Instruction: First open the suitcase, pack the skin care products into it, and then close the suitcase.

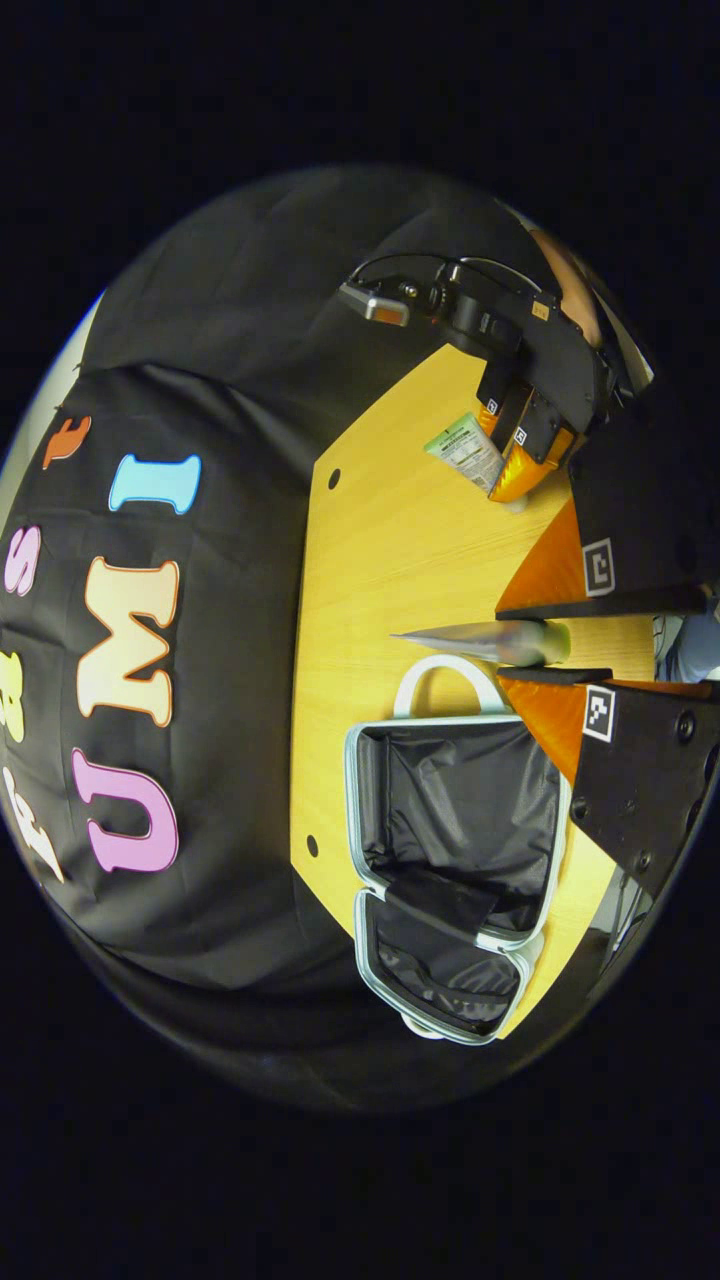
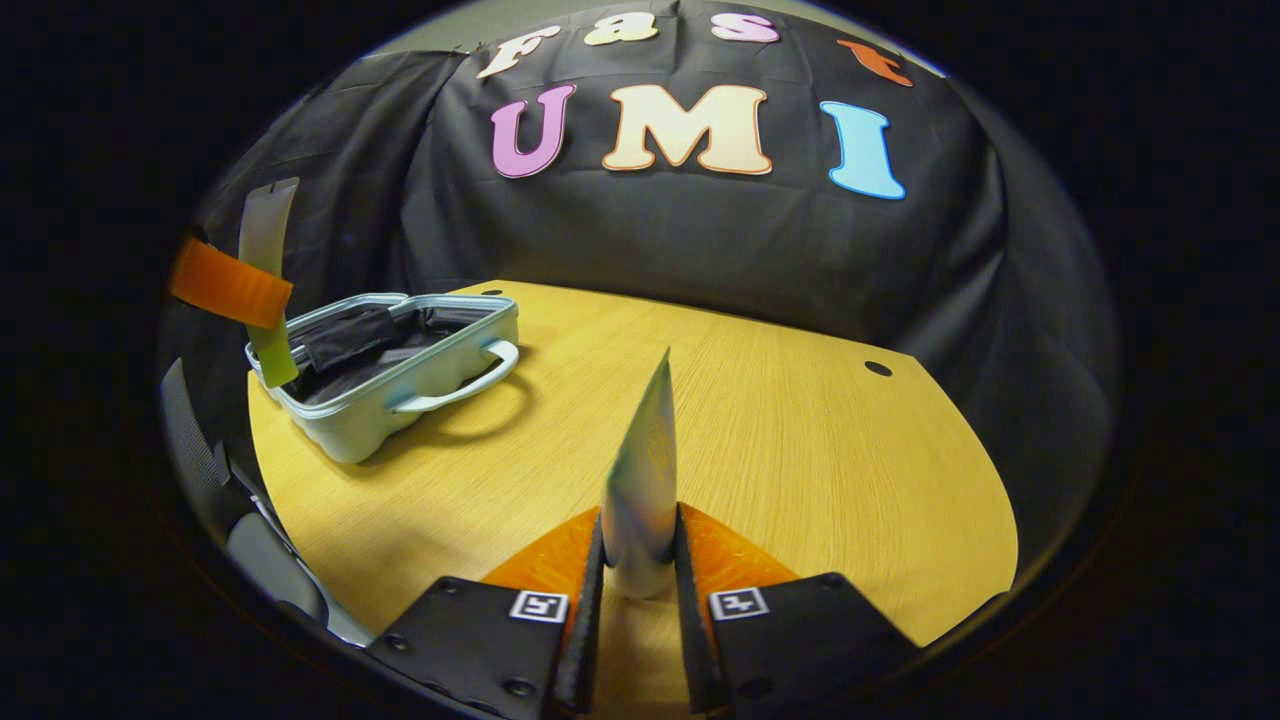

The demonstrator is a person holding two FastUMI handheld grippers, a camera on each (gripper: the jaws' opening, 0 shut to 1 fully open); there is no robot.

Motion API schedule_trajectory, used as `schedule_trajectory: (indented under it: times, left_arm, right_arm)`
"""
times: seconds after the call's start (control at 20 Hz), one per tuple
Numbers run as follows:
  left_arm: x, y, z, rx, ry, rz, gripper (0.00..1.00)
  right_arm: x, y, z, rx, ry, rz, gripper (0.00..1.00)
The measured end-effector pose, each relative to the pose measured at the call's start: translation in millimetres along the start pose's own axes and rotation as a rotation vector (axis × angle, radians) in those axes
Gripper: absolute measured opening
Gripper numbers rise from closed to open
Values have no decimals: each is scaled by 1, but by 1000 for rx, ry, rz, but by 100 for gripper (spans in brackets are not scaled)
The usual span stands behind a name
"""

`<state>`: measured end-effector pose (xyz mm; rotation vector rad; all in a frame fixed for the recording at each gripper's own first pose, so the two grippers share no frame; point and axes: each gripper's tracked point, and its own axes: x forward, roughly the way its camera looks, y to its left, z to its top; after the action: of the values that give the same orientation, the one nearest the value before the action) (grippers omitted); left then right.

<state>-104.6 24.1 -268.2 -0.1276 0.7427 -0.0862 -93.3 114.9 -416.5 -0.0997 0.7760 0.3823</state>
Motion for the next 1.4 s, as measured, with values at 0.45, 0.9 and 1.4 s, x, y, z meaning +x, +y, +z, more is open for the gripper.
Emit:
schedule_trajectory:
  times: [0.45, 0.9, 1.4]
  left_arm:
    - [15, 80, -9, 19, 127, 106, 18]
    - [57, 163, -40, 38, 312, 144, 18]
    - [93, 199, -74, -52, 398, 81, 20]
  right_arm:
    - [-9, 53, 77, 89, 8, 121, 29]
    - [3, 155, 138, 172, 72, 282, 30]
    - [32, 246, 116, 212, 269, 399, 30]
